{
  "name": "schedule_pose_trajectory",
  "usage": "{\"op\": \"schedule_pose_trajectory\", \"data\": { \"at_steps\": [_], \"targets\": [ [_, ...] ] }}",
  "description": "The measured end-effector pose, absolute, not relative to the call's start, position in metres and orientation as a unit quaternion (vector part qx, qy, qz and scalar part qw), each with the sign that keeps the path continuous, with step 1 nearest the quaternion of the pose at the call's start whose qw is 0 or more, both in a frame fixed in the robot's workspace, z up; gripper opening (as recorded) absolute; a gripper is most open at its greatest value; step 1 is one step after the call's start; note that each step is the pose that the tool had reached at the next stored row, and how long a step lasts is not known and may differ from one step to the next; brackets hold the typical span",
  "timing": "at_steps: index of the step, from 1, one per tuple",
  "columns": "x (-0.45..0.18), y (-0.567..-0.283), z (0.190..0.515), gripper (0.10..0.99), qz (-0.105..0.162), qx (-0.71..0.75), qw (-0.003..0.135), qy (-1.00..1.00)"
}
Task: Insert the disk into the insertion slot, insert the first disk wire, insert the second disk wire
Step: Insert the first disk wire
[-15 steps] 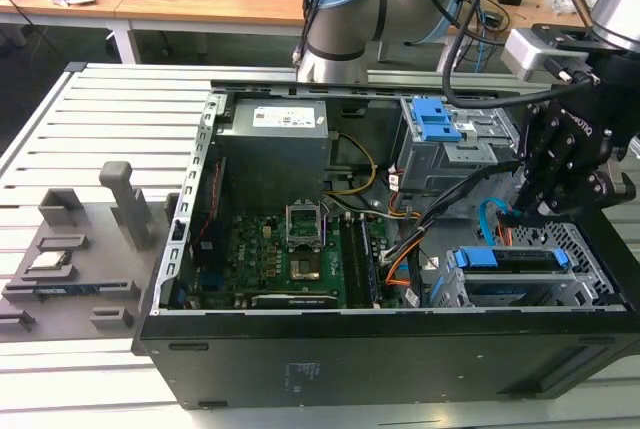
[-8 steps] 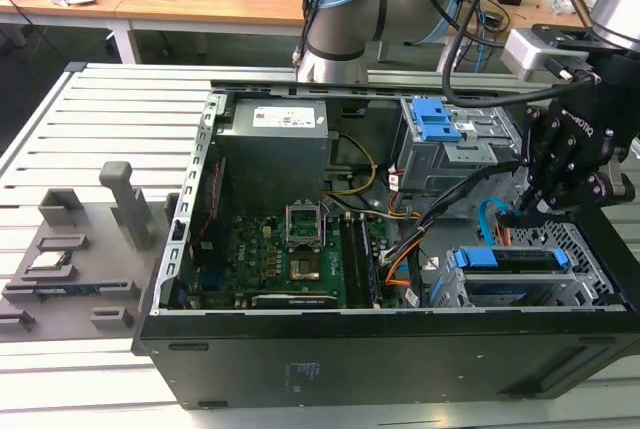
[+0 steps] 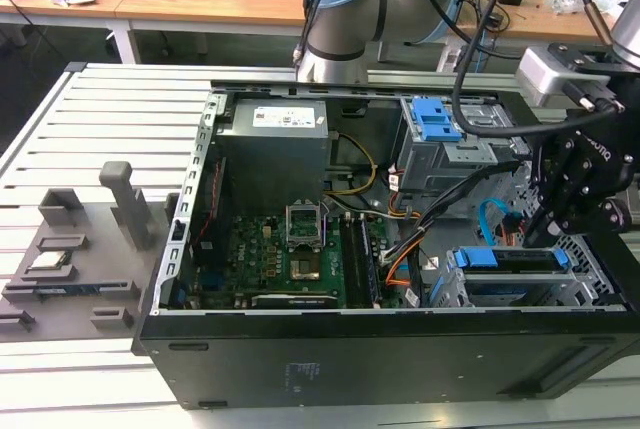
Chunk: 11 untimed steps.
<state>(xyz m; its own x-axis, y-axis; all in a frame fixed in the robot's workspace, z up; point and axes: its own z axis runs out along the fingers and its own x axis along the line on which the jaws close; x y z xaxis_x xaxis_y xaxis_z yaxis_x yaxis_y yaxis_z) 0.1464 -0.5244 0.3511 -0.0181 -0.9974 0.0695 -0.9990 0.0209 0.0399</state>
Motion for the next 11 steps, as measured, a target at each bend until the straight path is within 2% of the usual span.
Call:
{"op": "schedule_pose_trajectory", "data": {
  "at_steps": [11],
  "targets": [
    [0.1499, -0.5292, 0.3435, 0.169, 0.006, 0.698, 0.035, -0.716]
  ]
}}
